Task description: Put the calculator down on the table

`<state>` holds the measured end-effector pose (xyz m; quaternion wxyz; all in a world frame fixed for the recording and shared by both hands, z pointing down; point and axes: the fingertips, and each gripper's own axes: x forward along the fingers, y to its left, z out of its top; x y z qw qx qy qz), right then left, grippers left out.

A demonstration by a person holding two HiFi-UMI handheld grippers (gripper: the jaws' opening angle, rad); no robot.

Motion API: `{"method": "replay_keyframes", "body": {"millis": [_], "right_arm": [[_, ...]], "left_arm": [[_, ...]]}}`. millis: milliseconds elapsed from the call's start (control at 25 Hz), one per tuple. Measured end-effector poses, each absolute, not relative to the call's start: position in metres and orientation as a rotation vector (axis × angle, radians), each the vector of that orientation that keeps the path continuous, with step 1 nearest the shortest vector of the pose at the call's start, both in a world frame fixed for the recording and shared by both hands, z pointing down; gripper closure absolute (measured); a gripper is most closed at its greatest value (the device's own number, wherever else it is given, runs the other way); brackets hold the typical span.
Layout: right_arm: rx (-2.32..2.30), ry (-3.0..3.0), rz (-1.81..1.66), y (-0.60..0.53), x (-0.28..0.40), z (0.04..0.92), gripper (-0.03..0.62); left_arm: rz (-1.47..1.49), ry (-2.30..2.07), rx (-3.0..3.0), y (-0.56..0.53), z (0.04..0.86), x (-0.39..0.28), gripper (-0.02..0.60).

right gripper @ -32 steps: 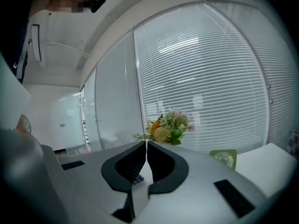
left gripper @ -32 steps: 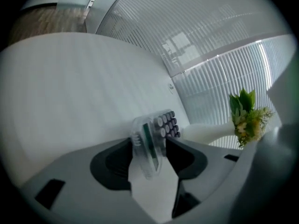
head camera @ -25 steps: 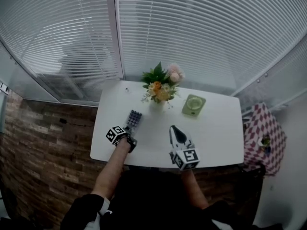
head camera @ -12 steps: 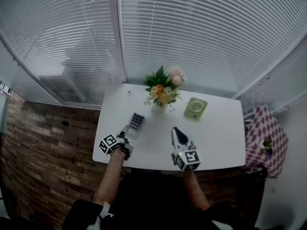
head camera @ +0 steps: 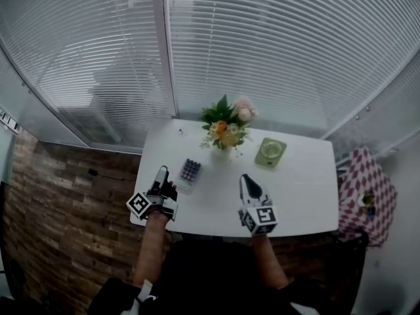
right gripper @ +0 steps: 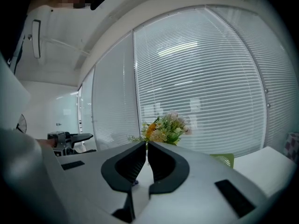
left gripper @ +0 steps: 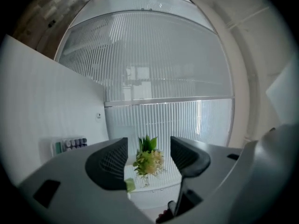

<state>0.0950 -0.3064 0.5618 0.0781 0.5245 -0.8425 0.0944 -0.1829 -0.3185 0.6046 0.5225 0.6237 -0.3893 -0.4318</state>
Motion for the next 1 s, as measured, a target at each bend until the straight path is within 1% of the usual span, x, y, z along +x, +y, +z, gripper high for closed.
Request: {"method": "replay_keyframes", "body": {"millis": [200,720,1000], "right_arm": [[1.564,-2.534,0.272,-0.307,0.093,0.564,0.585],[1.584,-2.537,0.272,-0.308,0.089,0.557,0.585],[1.538,-2.542,0.26,-0.309,0.088,0.57,0.585]], "left_arm": [[-1.064,-0.919,1.553,-0.309,0.577,-0.184,0.318],[-0.987,-0.954,1.603,-0.304,0.58,-0.179,0.318],[-0.946,-0.975,1.657,-0.306,0.575,-0.176,0.319]]}}
